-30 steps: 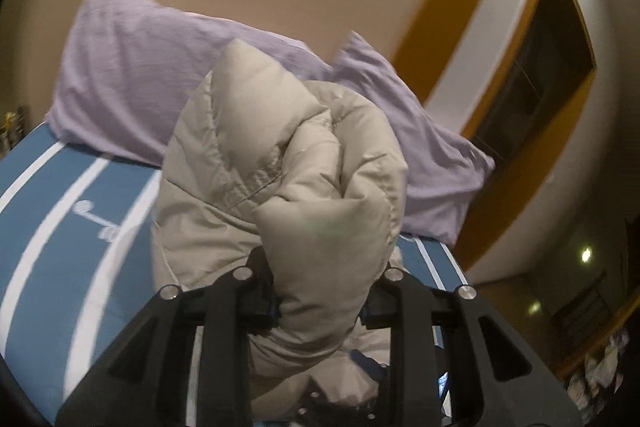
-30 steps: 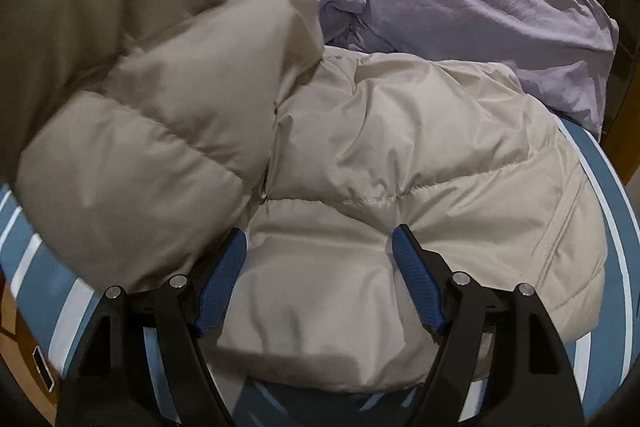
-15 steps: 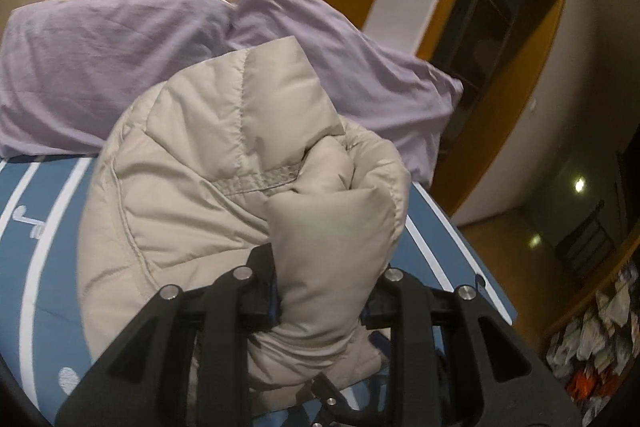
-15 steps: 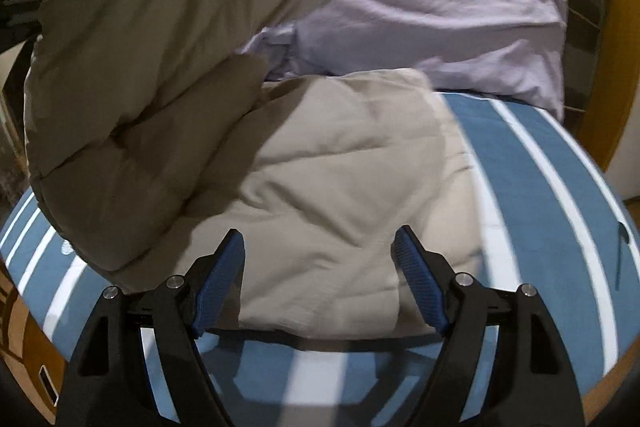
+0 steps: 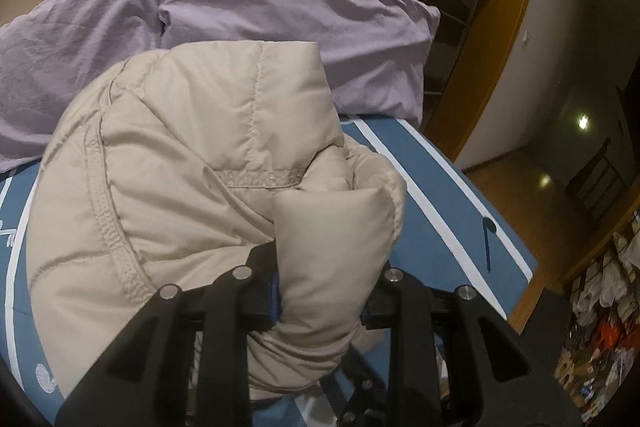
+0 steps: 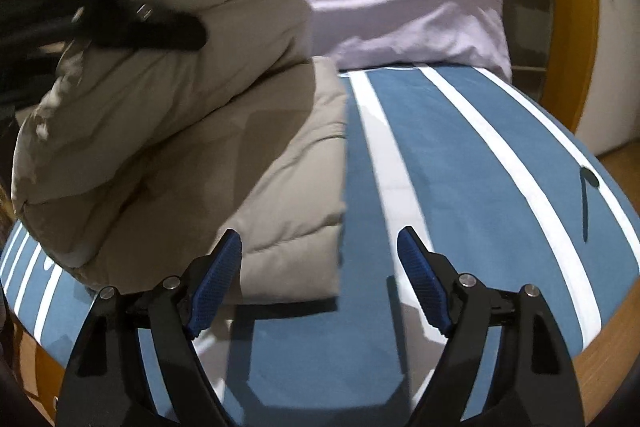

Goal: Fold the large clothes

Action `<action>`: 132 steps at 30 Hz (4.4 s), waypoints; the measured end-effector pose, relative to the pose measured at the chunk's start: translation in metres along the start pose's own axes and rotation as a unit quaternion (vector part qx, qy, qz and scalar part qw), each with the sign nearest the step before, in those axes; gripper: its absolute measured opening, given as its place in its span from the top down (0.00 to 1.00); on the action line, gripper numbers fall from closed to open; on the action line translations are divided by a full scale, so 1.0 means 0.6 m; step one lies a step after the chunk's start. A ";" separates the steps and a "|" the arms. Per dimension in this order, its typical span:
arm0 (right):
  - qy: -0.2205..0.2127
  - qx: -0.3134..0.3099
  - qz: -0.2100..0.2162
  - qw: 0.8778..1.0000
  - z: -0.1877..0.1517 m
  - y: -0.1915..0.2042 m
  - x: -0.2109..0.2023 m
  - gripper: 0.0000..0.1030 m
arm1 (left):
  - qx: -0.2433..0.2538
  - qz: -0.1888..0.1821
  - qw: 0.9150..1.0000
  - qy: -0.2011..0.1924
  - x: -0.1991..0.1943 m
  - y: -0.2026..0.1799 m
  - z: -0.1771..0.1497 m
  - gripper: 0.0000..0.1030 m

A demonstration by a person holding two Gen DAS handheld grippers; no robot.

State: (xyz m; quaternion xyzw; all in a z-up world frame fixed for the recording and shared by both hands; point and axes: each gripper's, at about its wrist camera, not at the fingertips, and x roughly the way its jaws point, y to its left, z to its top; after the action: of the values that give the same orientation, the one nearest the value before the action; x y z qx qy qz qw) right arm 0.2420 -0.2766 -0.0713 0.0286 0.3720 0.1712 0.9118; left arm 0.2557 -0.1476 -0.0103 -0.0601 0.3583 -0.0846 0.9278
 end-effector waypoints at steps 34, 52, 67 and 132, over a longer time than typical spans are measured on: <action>-0.026 0.040 -0.030 0.998 0.011 -0.038 -0.058 0.20 | -0.058 0.160 0.983 -0.073 -0.145 0.199 0.048 0.29; -0.060 0.058 -0.031 0.996 0.074 -0.056 -0.086 0.20 | -0.109 0.148 0.982 -0.043 -0.017 0.272 -0.002 0.30; -0.042 0.001 0.016 0.999 0.118 0.040 -0.050 0.47 | -0.070 0.154 0.984 -0.057 0.010 0.233 -0.012 0.30; -0.018 0.045 0.015 0.999 0.110 0.007 0.023 0.42 | -0.047 0.250 0.967 -0.031 0.079 0.258 0.043 0.09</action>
State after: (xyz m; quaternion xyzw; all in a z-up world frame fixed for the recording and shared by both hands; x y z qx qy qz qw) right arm 0.2957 -0.2630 -0.0322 0.0788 0.3624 0.1675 0.9134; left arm 0.3252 -0.0042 -0.0491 -0.0149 0.3367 0.1688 0.9262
